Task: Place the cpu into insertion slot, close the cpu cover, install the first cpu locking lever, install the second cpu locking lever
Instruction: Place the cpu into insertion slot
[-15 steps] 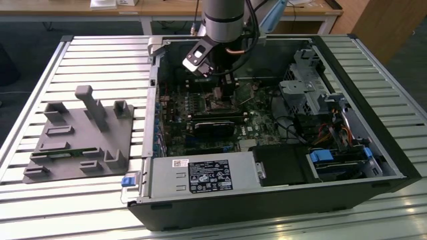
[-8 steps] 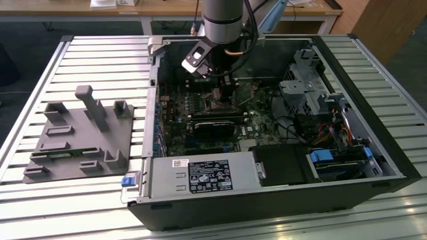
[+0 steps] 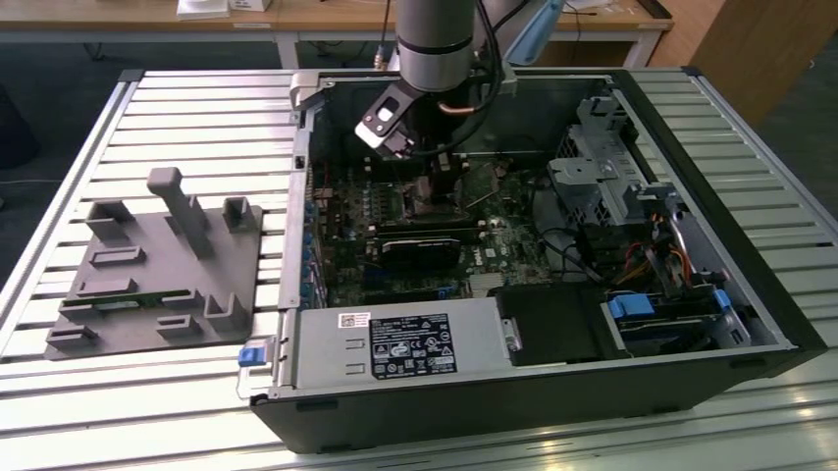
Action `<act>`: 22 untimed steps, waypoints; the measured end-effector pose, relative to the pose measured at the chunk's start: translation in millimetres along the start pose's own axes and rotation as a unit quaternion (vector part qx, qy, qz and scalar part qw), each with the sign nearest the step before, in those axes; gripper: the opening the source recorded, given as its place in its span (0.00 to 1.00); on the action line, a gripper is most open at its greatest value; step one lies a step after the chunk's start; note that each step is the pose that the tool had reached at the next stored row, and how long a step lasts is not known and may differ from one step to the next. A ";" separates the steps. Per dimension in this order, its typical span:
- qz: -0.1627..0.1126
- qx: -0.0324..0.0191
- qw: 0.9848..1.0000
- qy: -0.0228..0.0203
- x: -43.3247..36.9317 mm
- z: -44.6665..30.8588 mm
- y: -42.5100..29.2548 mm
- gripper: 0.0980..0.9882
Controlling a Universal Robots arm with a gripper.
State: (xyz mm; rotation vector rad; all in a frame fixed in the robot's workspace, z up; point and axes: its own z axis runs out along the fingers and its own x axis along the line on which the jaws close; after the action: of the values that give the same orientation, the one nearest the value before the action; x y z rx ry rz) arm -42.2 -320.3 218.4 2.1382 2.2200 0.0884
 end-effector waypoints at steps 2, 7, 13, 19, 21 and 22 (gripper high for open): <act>0.001 0.000 1.000 0.000 0.1 1.1 -1.0 0.50; 0.005 0.000 1.000 0.000 0.1 5.1 -1.3 0.50; 0.007 0.000 1.000 -0.001 0.1 8.5 -1.6 0.50; 0.011 0.000 1.000 -0.001 0.1 12.5 -2.1 0.50; 0.011 0.000 1.000 -0.001 0.1 13.7 -2.3 0.50; 0.011 0.000 1.000 -0.001 0.1 14.4 -2.4 0.50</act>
State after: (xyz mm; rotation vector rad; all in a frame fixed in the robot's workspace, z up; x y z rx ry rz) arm -43.4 -320.3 203.8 2.1629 2.1951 0.0875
